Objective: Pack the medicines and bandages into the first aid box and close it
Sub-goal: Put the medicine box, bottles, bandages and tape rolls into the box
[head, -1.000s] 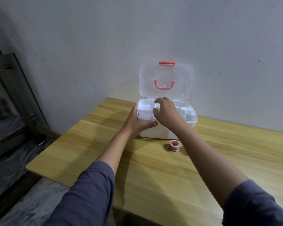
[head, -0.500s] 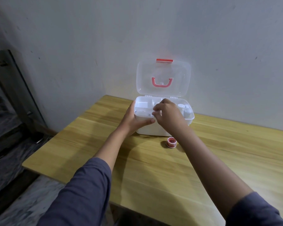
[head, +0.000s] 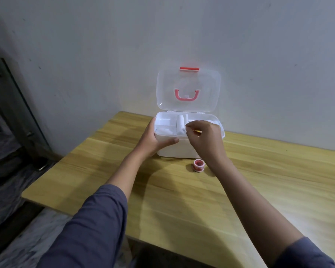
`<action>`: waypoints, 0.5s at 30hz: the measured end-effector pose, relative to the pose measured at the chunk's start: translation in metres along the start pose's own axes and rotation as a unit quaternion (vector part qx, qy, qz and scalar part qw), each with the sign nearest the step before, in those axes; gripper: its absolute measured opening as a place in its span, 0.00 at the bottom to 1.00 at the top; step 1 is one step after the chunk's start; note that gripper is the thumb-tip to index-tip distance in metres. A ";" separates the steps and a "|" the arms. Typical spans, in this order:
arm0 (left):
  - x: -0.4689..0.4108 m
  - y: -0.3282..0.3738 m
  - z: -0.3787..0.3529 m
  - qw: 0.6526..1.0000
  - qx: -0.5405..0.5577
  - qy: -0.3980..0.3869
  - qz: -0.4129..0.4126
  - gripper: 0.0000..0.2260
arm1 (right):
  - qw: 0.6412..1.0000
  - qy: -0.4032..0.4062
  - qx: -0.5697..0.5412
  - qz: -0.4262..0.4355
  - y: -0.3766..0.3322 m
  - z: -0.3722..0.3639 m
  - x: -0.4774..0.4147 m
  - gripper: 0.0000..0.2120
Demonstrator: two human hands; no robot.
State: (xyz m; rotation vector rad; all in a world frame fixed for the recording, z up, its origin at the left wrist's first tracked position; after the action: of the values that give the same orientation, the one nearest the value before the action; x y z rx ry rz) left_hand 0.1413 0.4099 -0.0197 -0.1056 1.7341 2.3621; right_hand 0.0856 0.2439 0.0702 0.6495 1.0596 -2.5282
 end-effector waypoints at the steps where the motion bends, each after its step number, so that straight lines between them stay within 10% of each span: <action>1: 0.001 -0.001 0.000 1.000 0.004 0.000 -0.003 0.46 | 0.999 0.022 -0.026 -0.015 0.008 0.009 0.008 0.07; 15: 0.008 0.002 -0.009 0.999 0.034 -0.005 -0.006 0.51 | 0.990 -0.052 0.036 -0.127 0.088 -0.019 0.083 0.14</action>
State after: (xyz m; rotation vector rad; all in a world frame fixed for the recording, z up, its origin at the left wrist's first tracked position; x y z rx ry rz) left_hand 0.1326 0.4021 -0.0219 -0.0934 1.8011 2.2880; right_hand 0.0609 0.1888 -0.0360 0.4178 1.0790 -2.7943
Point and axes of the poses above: each hand's wrist, its own x-axis away from the middle knuckle, its own z-axis out of the back of the hand, y = z × x, the point moved 10 cm from there along -x, towards the middle knuckle, and after that the axes turned 6 degrees about -y, right-handed, at the moved point
